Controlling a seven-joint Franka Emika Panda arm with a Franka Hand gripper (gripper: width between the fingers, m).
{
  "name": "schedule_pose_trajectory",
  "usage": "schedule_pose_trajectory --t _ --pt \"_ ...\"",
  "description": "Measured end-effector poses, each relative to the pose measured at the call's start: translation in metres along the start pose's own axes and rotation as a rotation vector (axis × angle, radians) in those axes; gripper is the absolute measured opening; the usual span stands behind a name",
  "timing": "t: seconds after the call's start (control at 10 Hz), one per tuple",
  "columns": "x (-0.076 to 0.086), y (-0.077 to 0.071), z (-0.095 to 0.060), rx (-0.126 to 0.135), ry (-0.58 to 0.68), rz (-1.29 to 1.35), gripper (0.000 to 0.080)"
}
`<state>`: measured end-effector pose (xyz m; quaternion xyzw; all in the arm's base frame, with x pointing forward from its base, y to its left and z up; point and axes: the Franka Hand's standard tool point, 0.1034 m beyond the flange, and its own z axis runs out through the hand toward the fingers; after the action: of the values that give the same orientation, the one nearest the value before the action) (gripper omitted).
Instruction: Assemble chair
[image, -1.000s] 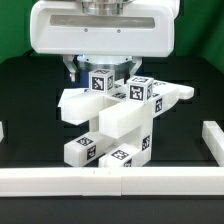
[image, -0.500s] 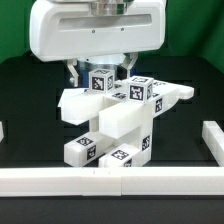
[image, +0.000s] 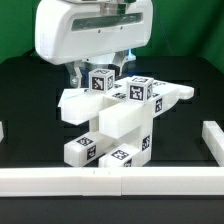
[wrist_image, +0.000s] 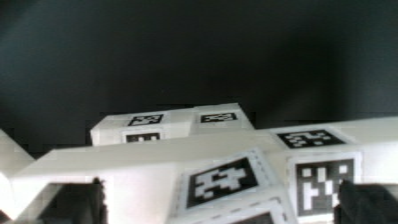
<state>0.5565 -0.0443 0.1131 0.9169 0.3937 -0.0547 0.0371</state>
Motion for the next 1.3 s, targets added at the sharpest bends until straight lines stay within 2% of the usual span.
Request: schedule_pose_trajectory --t 0.1,0.2,0.3,0.4,0.6,1.2,1.3 --pt "-0.0005 0.0003 0.0003 0.0 0.0 -0.001 0.0551" --pt "-0.0006 0.0003 0.0004 0.001 -0.001 0.001 0.0414" --pt "-0.0008 0.0001 0.0007 0.001 -0.001 0.01 0.0414" --pt "-0.0009 0.0002 0.0009 0.002 -0.001 0.027 0.0285" --pt "-0.0009 0.0 0.0013 0.005 0.002 0.075 0.0285" --pt "0.0003 -0.0044 0.001 0.034 0.0 0.776 0.0285" --pt "0.001 -0.0059 0.0009 0.053 -0.002 0.927 0.0287"
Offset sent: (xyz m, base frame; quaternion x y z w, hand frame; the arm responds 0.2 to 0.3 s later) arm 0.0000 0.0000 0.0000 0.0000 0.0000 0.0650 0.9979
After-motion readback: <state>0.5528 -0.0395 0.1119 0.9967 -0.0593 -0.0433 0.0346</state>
